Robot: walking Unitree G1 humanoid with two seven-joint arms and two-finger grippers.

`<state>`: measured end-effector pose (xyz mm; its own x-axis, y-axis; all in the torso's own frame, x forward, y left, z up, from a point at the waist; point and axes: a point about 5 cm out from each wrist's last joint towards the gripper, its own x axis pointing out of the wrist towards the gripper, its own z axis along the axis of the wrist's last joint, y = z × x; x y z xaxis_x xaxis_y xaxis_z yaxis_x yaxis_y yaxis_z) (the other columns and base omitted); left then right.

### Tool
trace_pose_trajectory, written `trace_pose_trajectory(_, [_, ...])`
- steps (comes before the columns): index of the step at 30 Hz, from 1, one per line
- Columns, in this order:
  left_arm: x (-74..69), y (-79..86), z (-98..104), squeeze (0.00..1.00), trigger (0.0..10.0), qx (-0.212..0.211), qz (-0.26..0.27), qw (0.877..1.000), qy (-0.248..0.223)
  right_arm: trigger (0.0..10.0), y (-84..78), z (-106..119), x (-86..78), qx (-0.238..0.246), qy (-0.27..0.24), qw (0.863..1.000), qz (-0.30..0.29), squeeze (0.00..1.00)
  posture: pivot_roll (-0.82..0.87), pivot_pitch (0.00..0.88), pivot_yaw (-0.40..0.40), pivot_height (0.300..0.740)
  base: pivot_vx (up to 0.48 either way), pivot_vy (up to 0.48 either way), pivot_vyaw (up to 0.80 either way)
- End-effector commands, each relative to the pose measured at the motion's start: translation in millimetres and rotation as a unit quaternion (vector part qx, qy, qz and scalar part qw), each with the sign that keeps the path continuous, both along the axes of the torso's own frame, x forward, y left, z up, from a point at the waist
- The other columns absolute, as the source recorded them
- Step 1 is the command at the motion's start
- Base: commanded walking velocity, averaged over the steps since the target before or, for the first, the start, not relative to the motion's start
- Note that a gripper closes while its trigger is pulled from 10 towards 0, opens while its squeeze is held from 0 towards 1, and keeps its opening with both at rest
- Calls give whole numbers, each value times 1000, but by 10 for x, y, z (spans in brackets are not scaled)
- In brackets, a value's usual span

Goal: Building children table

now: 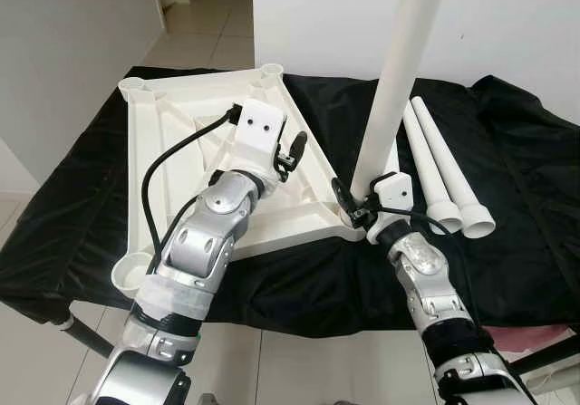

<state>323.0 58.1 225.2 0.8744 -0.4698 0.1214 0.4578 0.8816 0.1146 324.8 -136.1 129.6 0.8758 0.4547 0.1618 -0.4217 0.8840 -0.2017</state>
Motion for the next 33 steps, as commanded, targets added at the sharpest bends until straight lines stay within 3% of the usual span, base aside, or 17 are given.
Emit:
trace_pose_trajectory(1, [-30, -33, 3, 0, 10000, 7, -35, 999, -1, 10000, -29, -229, -28, -4, 59, 998, -2, 0, -25, 0, 13, 740, 0, 0, 0])
trace_pose_trajectory(8, [-17, -32, 27, 0, 10000, 9, -29, 1000, -7, 10000, -55, -277, 63, 38, 103, 993, -31, 0, -20, 0, 14, 740, 0, 0, 0])
trace_pose_trajectory(18, [-25, -32, 45, 0, 10000, 8, -31, 999, -10, 10000, -35, -312, 91, 56, 122, 990, -35, 0, -18, 0, 15, 740, 0, 0, 0])
trace_pose_trajectory(24, [-18, -31, 53, 0, 10000, 8, -28, 999, -13, 10000, -72, -374, 104, 96, 148, 983, -57, 0, -17, 0, 12, 740, 0, 0, 0])
trace_pose_trajectory(27, [-16, -33, 54, 0, 10000, 8, -27, 1000, -13, 10000, -52, -382, 83, 88, 139, 985, -54, 0, -18, 0, 11, 740, 0, 0, 0])
trace_pose_trajectory(33, [-21, -31, 53, 0, 10000, 7, -26, 1000, -13, 10000, 16, -373, -12, 18, 76, 997, -29, 0, -19, 0, 11, 740, 0, 0, 0])
